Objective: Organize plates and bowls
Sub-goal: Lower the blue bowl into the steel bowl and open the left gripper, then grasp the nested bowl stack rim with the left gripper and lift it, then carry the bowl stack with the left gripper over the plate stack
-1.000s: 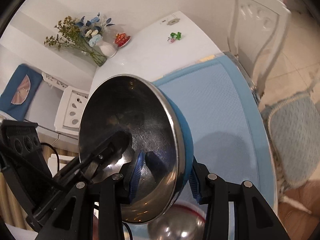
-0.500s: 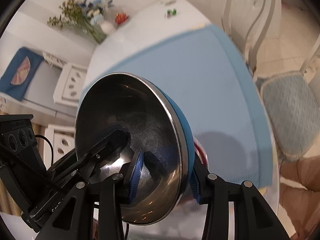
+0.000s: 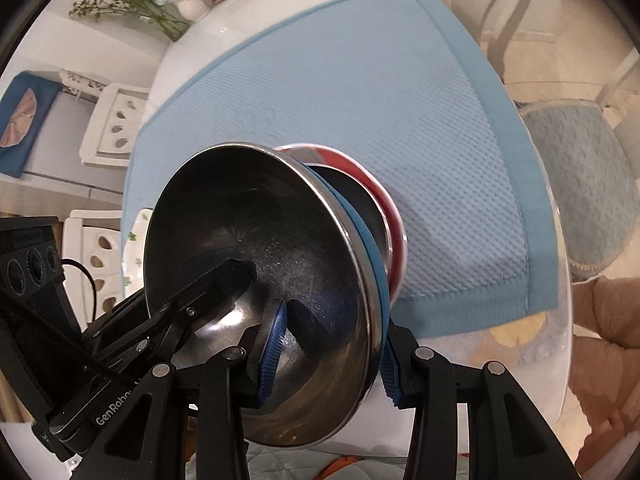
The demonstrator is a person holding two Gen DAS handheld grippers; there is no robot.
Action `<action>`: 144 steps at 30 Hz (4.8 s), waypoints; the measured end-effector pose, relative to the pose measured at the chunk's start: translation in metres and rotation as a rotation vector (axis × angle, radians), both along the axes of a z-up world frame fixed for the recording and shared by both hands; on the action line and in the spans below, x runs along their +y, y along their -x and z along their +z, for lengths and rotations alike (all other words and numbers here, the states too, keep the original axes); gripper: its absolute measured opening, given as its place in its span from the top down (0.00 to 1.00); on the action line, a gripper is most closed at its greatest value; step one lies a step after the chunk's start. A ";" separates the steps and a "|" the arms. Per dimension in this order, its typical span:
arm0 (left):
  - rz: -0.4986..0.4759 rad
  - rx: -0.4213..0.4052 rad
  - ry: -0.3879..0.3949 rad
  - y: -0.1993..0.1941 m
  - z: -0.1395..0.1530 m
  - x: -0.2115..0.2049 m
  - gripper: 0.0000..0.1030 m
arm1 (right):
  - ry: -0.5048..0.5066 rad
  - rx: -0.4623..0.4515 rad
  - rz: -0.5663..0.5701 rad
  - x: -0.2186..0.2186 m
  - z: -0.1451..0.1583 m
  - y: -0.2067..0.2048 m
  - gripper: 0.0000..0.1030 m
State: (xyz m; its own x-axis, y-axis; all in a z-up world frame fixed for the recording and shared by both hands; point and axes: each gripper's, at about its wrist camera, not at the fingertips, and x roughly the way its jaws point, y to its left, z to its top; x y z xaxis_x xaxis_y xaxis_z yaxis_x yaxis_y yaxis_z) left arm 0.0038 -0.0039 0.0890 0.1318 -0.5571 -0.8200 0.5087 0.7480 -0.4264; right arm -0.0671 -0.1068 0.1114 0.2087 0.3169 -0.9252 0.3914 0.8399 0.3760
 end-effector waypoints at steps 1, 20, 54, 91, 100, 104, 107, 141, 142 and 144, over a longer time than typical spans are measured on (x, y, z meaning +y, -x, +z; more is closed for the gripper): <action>-0.001 -0.002 -0.007 0.001 -0.001 -0.001 0.87 | 0.002 0.006 0.001 0.000 -0.002 0.001 0.59; 0.085 -0.088 -0.050 -0.019 0.011 0.021 0.76 | -0.005 -0.053 -0.073 -0.015 0.011 0.004 0.59; 0.151 0.049 -0.003 -0.021 -0.011 0.028 0.33 | 0.039 -0.063 -0.049 -0.011 0.002 -0.002 0.28; 0.169 0.305 0.136 -0.036 -0.079 0.033 0.59 | -0.056 -0.065 0.000 -0.002 -0.059 -0.016 0.40; 0.094 0.222 0.093 -0.044 -0.068 0.057 0.61 | 0.144 -0.154 0.090 0.033 -0.037 -0.030 0.48; 0.070 0.165 0.065 -0.052 -0.058 0.073 0.60 | 0.170 -0.190 0.108 0.054 -0.032 -0.036 0.49; 0.073 0.123 0.068 -0.057 -0.047 0.089 0.60 | 0.199 -0.236 0.129 0.074 -0.023 -0.042 0.49; 0.328 0.085 0.055 -0.064 -0.039 0.296 0.61 | 0.156 -0.258 0.349 0.284 -0.021 -0.114 0.49; 0.326 0.081 0.058 -0.063 -0.040 0.296 0.61 | 0.164 -0.256 0.347 0.285 -0.023 -0.114 0.49; 0.316 0.078 0.057 -0.064 -0.040 0.295 0.61 | 0.170 -0.253 0.340 0.284 -0.024 -0.115 0.49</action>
State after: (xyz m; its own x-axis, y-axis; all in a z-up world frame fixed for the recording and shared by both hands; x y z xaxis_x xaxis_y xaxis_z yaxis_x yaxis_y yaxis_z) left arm 0.0675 0.2907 0.0488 0.2433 -0.5441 -0.8030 0.2195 0.8373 -0.5008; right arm 0.0476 0.1772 0.0877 0.3455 0.2547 -0.9032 -0.0038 0.9628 0.2701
